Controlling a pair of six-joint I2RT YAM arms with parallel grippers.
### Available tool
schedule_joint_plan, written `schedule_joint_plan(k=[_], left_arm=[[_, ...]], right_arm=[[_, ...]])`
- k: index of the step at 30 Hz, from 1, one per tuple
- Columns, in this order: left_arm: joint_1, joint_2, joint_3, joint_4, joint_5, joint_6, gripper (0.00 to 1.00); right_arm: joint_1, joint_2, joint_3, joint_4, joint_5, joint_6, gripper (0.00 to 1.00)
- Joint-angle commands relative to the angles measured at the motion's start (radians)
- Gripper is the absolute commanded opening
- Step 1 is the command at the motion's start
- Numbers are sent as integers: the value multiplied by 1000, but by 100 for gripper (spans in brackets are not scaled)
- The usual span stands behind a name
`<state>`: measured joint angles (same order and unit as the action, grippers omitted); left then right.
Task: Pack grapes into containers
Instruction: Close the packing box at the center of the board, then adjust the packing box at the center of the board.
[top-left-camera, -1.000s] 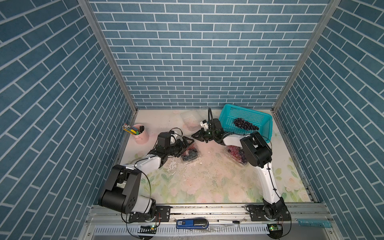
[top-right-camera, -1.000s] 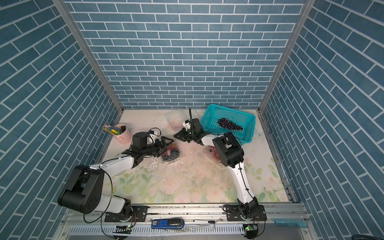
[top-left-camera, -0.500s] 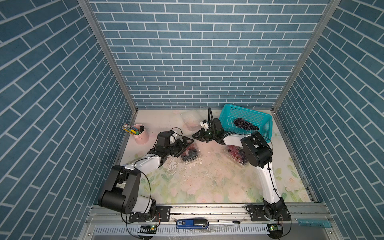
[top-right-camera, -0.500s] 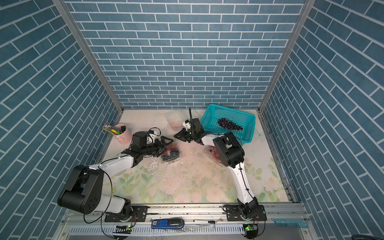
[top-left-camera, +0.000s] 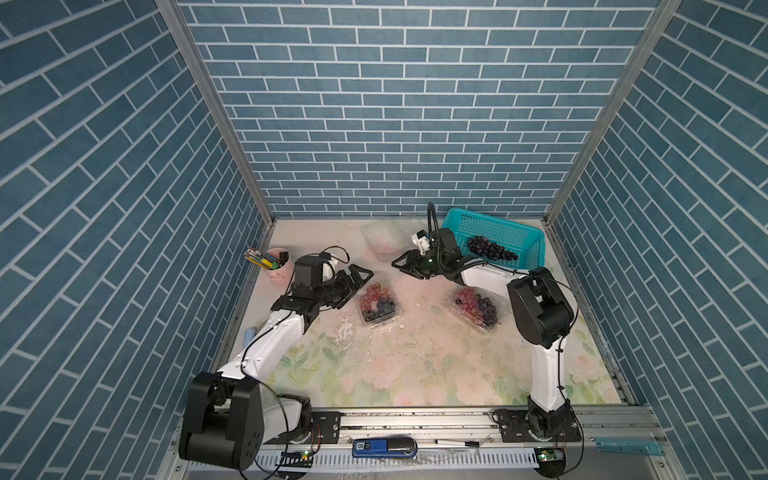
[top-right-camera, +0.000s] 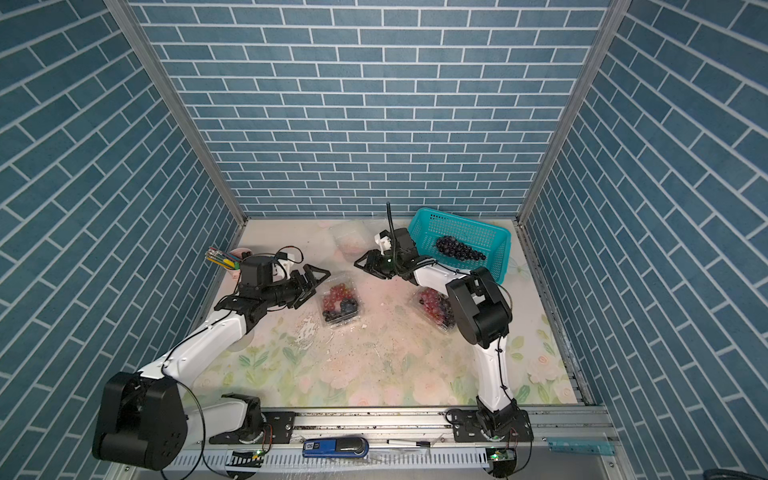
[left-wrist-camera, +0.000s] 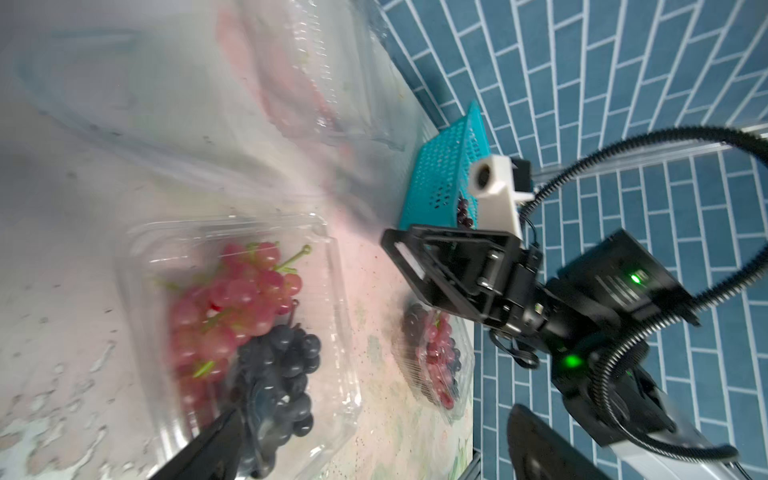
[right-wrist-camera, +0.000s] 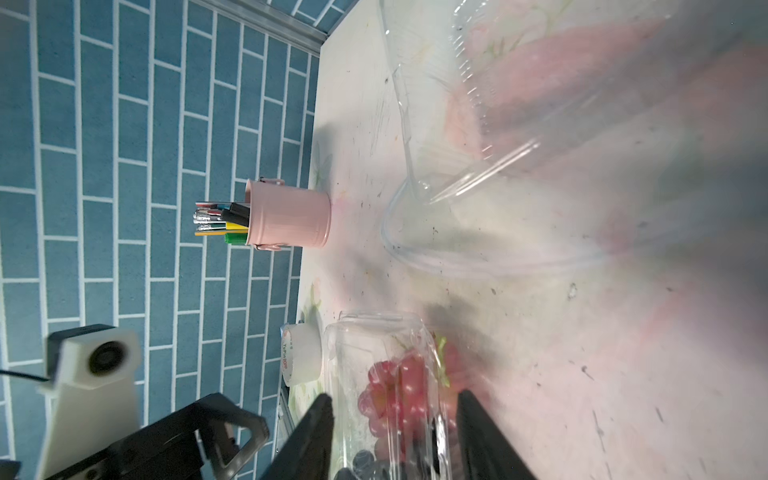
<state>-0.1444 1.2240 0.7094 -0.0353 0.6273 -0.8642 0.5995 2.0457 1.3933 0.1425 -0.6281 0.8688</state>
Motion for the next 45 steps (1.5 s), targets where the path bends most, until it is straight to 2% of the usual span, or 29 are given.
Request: schedule_joint_plan(k=[1,8,13,15,25,30,32,34,38,41,45], left_arm=[[48,-3,-68,-43,-5,-13,99],[50,144,-66,127,44,-87,100],[27,247,17,172,47,-91,100],[12,297,54,203,54,-104,100],[-70,515,295,221,46,-111,100],[-76,619,456,136,70,-79,100],[-62,610,509,4,41,-8,100],[-34,565,520,-82,20,41,99],[34,440,428,-120,18,36,100],[39,304,289,-71,25,-33,100],[24,123,55,60,30,-198,100]], right_arm=[[1,-57,-63,-49,49,-74,58],[28,-137,-182,-53,72,-108,79],[52,-185,-272,-2,79,-82,85],[52,-203,-321,58,72,-41,92],[80,-261,-439,183,79,49,94],[109,-284,-450,200,88,81,95],[103,-312,-447,122,117,54,96],[85,-358,-418,-43,196,-35,96],[46,-404,-312,-305,332,-204,99],[28,-373,-205,-413,402,-314,98],[6,-250,-44,-445,341,-393,99]])
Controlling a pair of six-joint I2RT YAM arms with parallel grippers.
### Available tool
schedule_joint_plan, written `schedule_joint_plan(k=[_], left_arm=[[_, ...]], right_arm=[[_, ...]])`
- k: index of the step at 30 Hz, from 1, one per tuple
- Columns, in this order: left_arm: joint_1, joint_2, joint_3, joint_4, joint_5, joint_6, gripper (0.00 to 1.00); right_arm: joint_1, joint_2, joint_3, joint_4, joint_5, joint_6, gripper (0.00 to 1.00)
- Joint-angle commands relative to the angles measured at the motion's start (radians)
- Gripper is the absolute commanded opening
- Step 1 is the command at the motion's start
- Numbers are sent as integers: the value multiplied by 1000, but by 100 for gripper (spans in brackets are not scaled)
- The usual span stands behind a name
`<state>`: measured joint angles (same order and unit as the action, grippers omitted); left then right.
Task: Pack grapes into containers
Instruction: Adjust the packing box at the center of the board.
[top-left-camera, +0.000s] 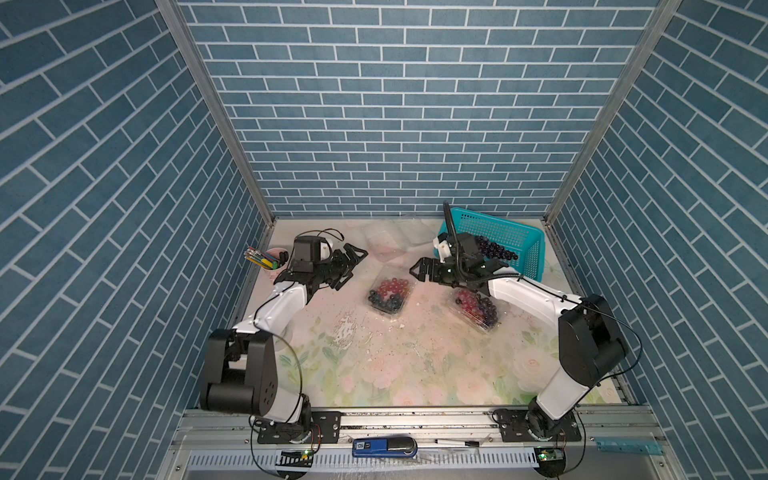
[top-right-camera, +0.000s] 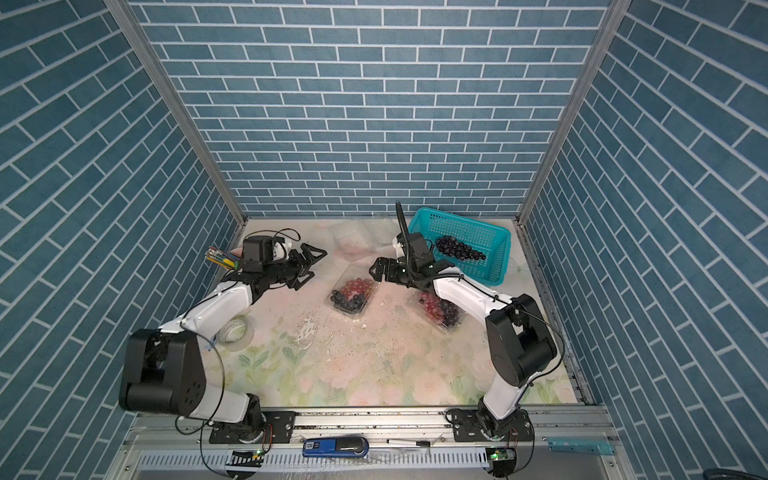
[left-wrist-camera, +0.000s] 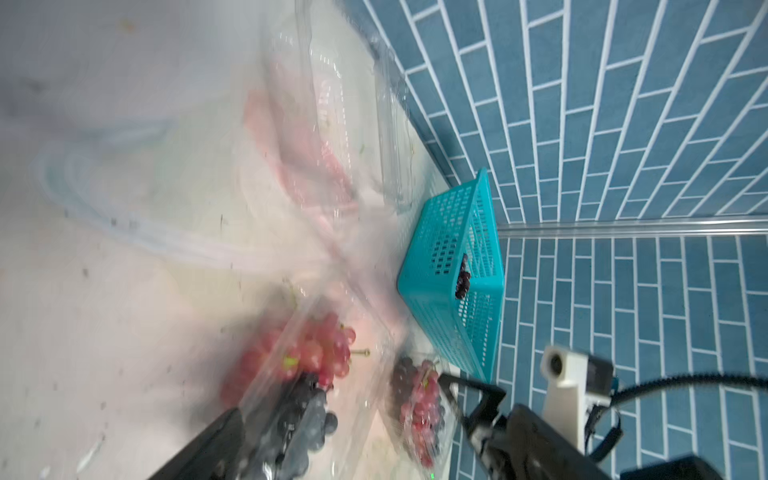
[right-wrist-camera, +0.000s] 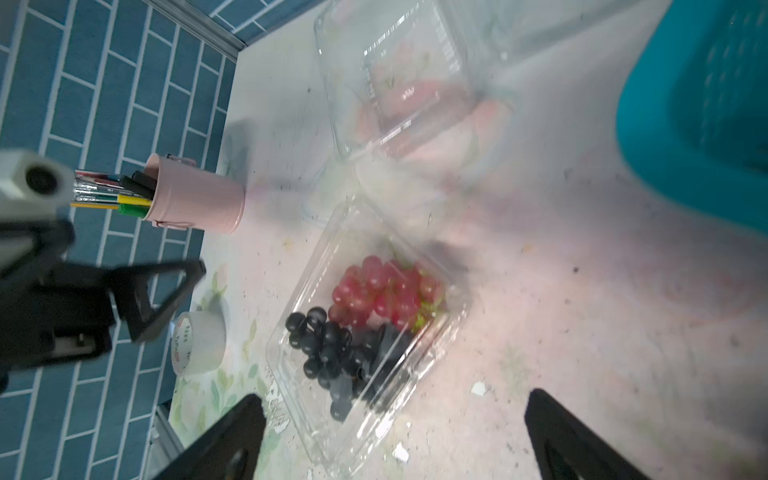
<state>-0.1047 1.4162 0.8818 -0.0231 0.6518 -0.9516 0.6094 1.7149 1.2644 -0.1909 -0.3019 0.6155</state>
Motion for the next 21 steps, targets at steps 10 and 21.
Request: schedule_joint_plan(k=[10,21], left_arm=[[-100,-165,-359,235,-32,-296,100],[-167,98,-215,403,-56,-323,100]], right_arm=[[-10,426,497,-225,-83,-263,98],[-10,422,372,-68,-242,-171,99]])
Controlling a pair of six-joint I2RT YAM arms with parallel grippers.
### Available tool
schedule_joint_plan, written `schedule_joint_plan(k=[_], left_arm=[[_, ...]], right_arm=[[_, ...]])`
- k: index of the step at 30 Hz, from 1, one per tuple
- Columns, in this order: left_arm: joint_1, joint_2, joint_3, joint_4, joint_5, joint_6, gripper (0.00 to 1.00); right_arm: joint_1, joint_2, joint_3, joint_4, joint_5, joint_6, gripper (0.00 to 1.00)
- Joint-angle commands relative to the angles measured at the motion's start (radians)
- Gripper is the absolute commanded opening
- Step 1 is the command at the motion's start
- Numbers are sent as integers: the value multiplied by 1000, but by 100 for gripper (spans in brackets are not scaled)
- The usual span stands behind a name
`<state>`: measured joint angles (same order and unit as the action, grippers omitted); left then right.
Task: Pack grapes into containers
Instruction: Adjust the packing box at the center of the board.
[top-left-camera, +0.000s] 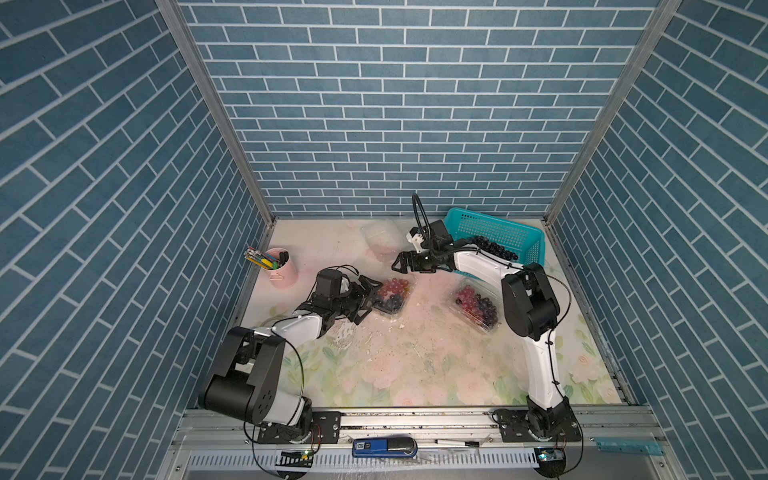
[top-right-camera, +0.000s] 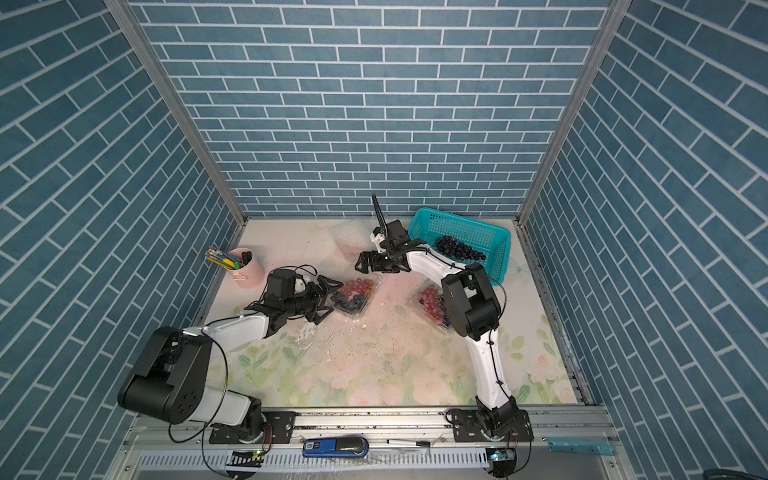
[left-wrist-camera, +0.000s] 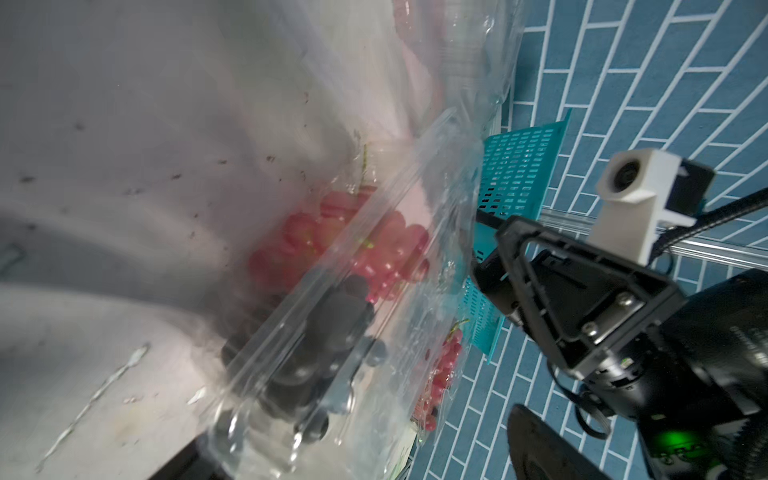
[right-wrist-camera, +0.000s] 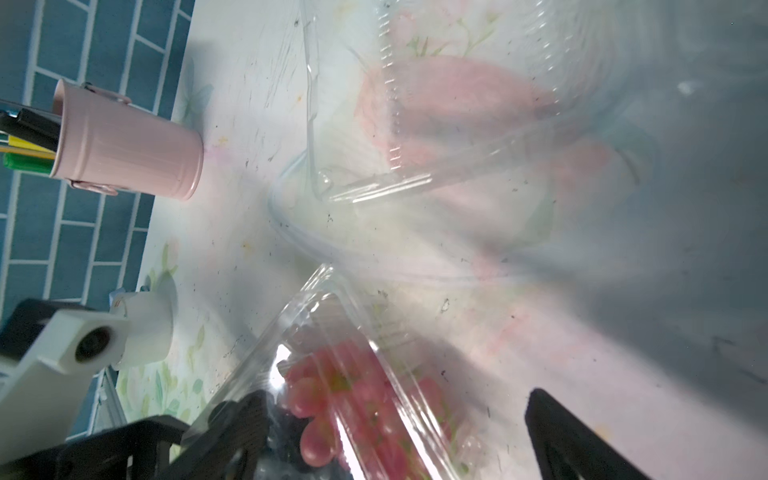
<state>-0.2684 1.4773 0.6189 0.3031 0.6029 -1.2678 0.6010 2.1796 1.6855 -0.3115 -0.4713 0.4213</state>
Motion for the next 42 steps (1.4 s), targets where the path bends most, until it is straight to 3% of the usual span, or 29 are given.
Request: schedule_joint_plan(k=[1,13,20,27,35,39,42], left_arm=[[-3,51,58,81,-5,-9,100],[30,211,223,-5,15,80,100],[72,327,396,-127,65,160,100],[124,336,503,-352,83,340,100],[226,148,340,-407,101,397,100],[224,49,151,-204,205,266,97],[218,-27,18,-81,219,189,93]], right_arm=[[-1,-50,-67,71,-77,32,99],[-1,-220,-327,217,-45,134,99],[20,-311,-482,327,-17,238,99],[48,-393,-576,343,42,301,99],[7,-449,-579,239,95,267,99],[-10,-401,-509,203,88,233,99],[-16,-363,-456,198,83,222,99]])
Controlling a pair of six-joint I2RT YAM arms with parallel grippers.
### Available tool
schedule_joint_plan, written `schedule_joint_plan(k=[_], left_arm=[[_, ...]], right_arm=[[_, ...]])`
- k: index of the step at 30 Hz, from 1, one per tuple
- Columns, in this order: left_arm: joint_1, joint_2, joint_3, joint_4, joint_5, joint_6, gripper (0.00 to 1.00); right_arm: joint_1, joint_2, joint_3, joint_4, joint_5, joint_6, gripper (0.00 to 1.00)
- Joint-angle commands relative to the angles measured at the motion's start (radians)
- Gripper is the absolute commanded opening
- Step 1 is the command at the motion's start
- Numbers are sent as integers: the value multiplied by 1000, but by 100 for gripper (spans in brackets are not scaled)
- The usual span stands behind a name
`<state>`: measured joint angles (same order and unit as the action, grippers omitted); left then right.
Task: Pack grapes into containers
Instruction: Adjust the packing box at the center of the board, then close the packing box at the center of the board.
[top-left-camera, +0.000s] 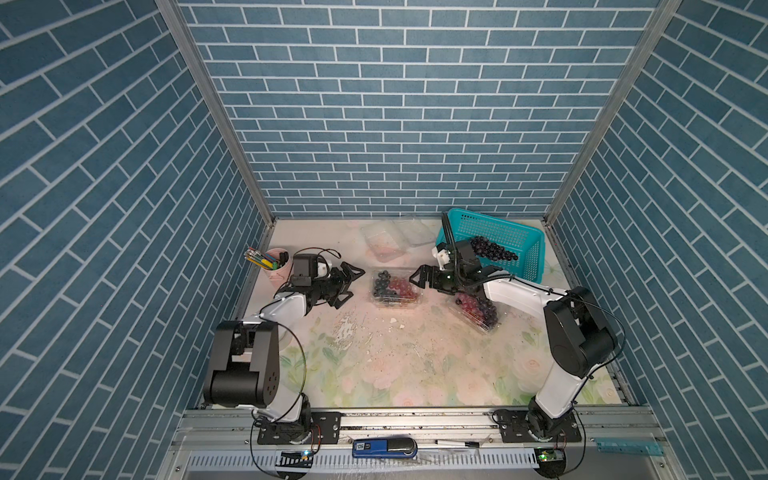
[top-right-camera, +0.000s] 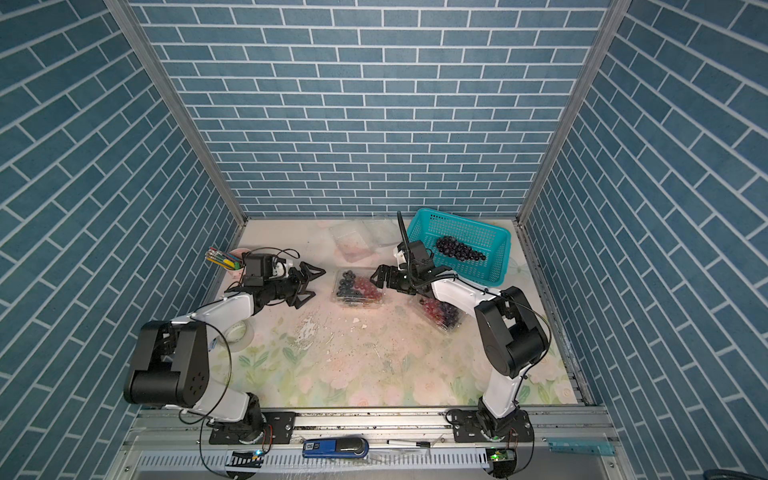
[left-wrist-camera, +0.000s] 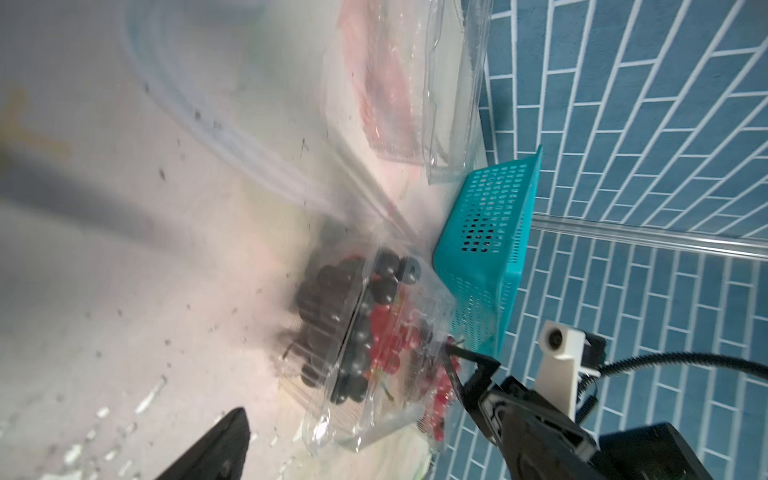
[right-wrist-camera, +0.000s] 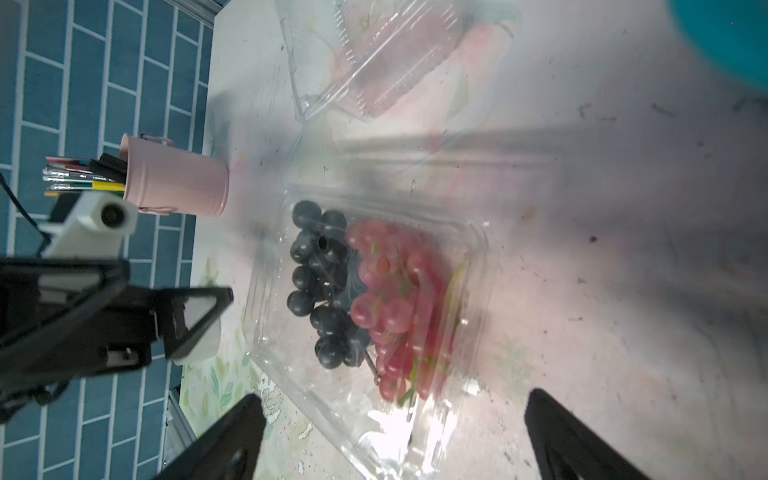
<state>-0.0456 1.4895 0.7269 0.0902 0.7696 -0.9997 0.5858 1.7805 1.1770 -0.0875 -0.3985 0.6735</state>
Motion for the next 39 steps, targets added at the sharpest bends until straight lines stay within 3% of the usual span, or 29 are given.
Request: schedule_joint_plan(k=[1,5,12,15,25,33,39], left_arm=[[-6,-54,-120,157,55,-91,91],[-15,-60,-231,326,58,-177,83],[-34,118,-316,691,56,-314,63],[-47,170,-318,762,44,-344,60],[-62,105,-304,639,12,-277,58],[-97,101,-285,578,-29,-246,49],[-101,107,-272,567,-36,-232,37]], right_arm=[[-2,49,74,-31,10,-38,99],[-5,126,187,-71,10,-81,99],[-5,238,319,-137,24,-136,99],[-4,260,331,-145,18,-141,99],[-5,271,315,-130,5,-134,99],[-5,267,281,-92,-12,-108,99],[-5,264,268,-78,-16,-101,99]])
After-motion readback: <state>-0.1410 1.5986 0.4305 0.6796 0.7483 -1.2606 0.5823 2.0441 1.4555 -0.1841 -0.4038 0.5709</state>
